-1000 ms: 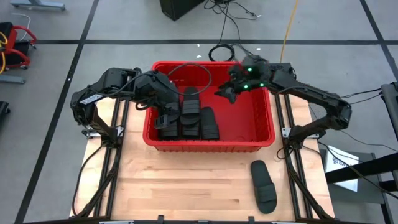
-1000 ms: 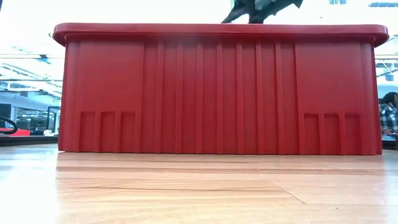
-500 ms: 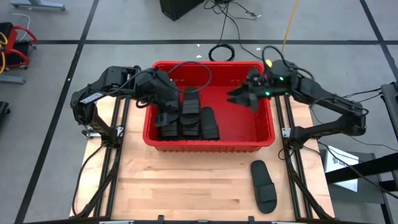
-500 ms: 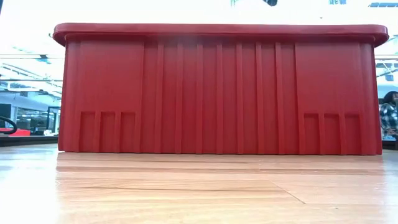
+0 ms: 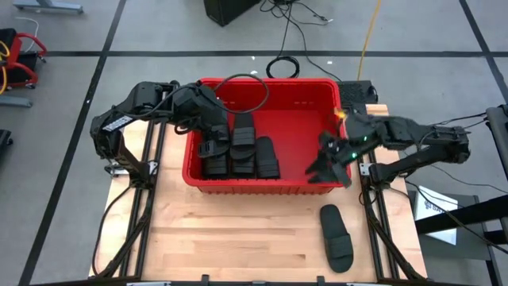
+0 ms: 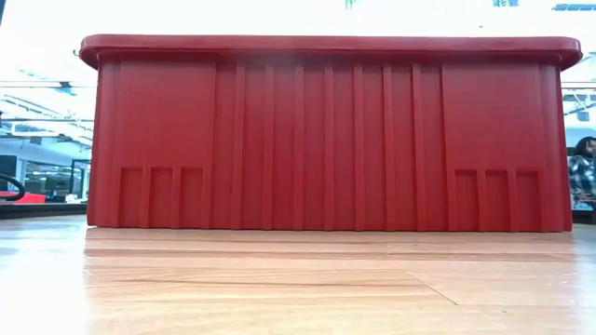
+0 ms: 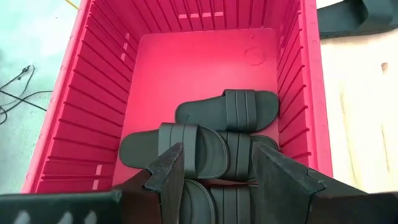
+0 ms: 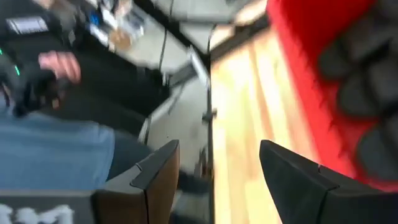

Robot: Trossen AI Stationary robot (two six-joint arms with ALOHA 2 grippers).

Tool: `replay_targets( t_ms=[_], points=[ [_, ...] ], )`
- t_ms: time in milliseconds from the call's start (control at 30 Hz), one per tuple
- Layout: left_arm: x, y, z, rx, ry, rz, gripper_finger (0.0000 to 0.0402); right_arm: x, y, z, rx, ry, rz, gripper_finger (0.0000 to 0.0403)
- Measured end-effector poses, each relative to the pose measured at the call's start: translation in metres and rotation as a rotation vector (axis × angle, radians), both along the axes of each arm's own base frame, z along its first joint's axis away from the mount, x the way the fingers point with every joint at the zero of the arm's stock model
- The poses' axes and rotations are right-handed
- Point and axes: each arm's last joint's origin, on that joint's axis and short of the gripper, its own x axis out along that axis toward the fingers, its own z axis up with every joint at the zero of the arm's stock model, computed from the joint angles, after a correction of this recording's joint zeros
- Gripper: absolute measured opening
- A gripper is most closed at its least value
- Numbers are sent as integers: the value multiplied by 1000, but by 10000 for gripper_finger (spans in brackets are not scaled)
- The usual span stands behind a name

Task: Pick and place slides into bin
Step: Put the black slide into the red bin

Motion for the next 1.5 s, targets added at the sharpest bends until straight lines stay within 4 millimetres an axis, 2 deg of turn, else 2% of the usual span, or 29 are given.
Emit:
replay_targets(
  t_ms=[233,467,700,933,1100,1300,1500],
  points=[
    [0,0,0,-8,-2,9,184,-4,31,-16,-31,175,75,212],
    [0,0,0,-16,-4,18,184,-12,54,-46,-136,408,114,212],
    [0,0,0,-12,-3,13,184,-27,82,-113,-151,646,192,212],
    [0,0,0,-9,-5,8,184,-35,113,-178,-17,659,240,212],
    [0,0,0,-4,-7,4,184,-48,120,-216,79,728,197,212],
    [1,0,1,-2,-13,1,184,-58,121,-236,112,749,190,212],
    [1,0,1,-4,-16,4,184,-61,121,-240,103,751,202,212]
  ],
)
